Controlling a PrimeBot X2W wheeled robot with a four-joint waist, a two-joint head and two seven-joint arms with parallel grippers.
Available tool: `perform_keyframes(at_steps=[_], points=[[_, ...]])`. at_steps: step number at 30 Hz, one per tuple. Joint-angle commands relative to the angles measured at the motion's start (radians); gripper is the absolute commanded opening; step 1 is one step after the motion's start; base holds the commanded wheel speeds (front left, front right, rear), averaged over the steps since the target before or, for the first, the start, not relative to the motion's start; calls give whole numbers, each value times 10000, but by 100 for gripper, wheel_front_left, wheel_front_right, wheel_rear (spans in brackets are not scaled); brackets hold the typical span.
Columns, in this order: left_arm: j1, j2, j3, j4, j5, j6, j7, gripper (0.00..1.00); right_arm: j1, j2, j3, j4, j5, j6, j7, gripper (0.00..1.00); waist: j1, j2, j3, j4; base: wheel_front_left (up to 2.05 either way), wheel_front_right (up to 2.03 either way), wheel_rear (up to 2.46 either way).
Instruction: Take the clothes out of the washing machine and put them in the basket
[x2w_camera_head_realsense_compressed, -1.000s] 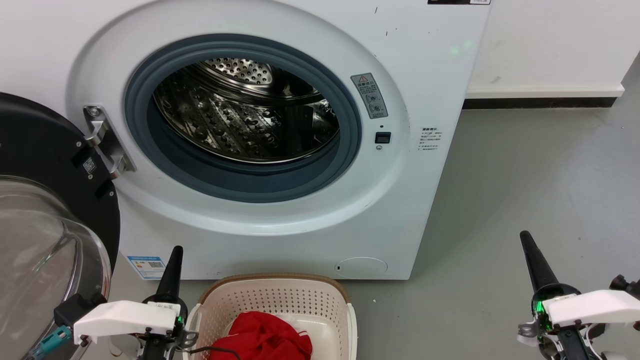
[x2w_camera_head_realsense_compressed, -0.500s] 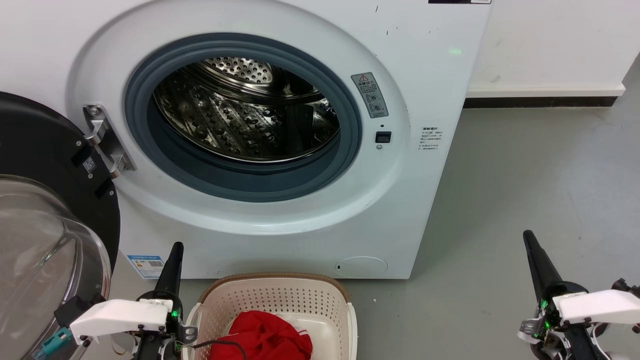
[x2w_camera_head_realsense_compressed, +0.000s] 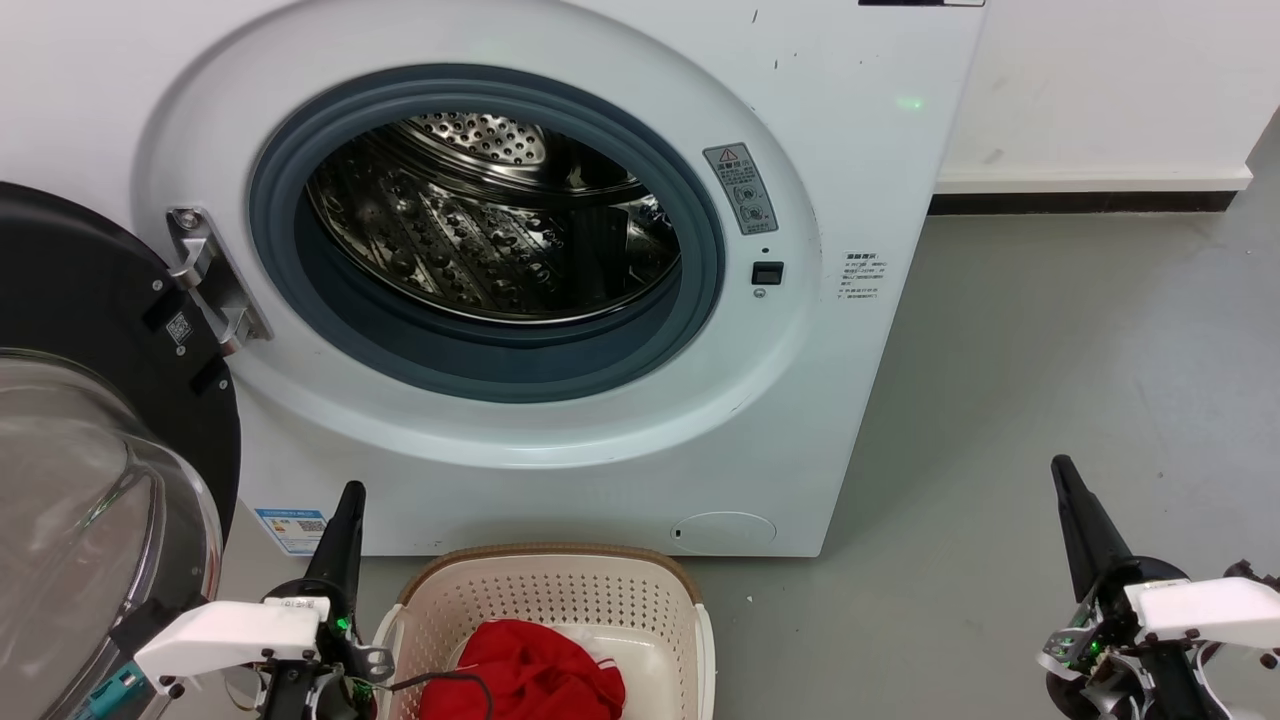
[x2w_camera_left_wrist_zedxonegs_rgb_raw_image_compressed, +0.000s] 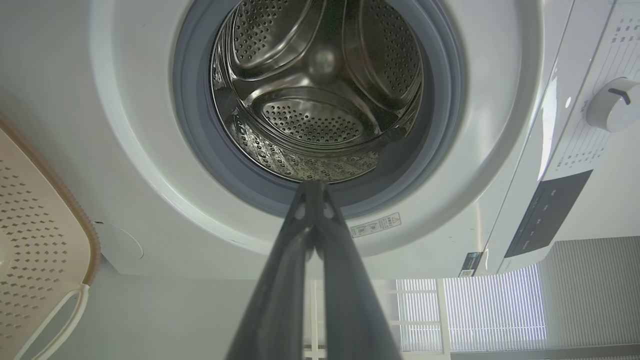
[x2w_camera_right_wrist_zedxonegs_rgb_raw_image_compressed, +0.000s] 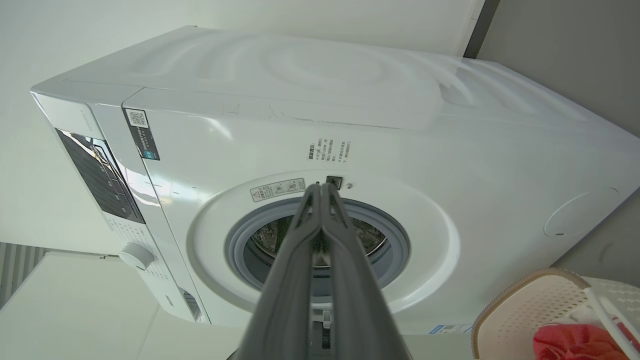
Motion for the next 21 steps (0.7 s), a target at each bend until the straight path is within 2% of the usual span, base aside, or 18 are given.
perform_keyframes(at_steps=[1, 14, 21], points=[[-188, -17, 46, 24, -198, -61, 62, 0, -212, 2, -34, 31, 229, -2, 33, 0, 0, -1, 2, 1, 0, 0, 0], [-209, -83, 158, 119, -1085, -132, 240, 0, -278, 35, -138, 198, 1181, -3, 173, 0, 0, -1, 25, 10, 0, 0, 0], [-195, -80, 153, 116, -1057, -133, 239, 0, -283, 53, -163, 193, 1126, -3, 192, 0, 0, -1, 26, 11, 0, 0, 0]])
